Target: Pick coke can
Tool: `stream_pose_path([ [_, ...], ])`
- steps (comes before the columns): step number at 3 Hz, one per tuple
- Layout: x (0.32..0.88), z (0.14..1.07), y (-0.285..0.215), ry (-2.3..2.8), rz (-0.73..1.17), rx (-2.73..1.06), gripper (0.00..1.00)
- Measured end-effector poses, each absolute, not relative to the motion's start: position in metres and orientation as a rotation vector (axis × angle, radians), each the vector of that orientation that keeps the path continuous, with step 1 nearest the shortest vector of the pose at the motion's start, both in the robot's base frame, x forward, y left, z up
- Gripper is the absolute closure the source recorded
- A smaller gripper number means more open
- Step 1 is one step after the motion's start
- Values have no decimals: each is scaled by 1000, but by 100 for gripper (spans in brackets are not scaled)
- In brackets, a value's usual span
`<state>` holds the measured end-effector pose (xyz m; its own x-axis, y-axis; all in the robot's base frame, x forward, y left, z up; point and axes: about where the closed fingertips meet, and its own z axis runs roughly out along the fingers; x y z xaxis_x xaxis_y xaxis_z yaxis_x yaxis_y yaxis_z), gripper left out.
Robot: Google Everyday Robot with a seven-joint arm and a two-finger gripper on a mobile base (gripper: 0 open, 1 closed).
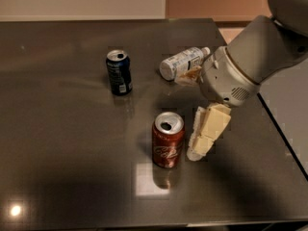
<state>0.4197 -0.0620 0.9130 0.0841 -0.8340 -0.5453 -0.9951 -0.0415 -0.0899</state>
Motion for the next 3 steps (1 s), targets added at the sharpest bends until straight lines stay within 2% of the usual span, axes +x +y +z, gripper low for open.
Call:
stream_pose_path([
  [1,414,900,-48,1768,537,-1960,0],
  [2,395,894,-29,1710,639,-1989,61],
  [3,392,911,-33,1710,665,-1964,84],
])
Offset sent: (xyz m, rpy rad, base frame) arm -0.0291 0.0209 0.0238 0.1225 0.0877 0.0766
